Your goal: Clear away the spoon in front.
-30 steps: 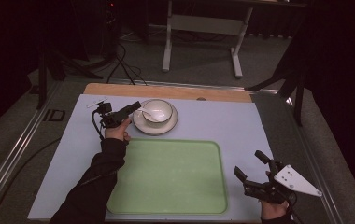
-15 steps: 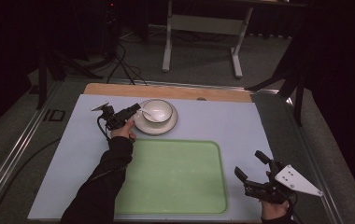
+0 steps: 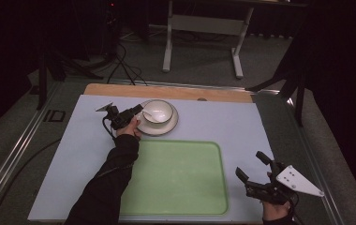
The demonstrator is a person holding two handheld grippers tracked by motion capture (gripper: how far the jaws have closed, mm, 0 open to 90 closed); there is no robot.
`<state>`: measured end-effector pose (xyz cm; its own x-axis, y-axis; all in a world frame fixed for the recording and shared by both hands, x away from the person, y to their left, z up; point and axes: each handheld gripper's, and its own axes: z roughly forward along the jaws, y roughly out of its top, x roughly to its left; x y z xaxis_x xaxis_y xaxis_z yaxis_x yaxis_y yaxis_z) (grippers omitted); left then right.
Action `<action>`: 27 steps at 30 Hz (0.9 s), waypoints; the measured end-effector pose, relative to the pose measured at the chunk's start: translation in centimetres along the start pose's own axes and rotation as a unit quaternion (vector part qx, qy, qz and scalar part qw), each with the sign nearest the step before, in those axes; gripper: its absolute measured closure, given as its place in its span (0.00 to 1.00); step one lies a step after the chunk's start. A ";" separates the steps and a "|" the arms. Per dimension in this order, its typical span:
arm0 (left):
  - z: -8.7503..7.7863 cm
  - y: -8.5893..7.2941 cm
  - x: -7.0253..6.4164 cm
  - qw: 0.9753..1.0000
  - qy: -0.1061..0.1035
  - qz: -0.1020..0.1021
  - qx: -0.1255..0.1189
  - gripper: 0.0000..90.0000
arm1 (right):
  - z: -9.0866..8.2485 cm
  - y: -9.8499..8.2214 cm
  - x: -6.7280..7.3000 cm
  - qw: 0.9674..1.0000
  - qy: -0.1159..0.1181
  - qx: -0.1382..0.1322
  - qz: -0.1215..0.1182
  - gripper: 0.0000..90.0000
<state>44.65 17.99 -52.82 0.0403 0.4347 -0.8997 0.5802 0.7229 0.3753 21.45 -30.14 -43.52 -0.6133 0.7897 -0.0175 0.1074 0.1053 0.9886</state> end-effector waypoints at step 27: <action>-2.8 2.4 -6.9 0.987 -0.038 0.155 0.012 0.95 | 0.2 0.0 0.0 1.000 0.005 0.002 0.002 0.11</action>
<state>43.47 18.25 -45.10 0.2793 0.5900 -0.7575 0.5492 0.5490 0.6301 21.64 -30.01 -43.55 -0.6208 0.7839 -0.0123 0.1133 0.1053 0.9880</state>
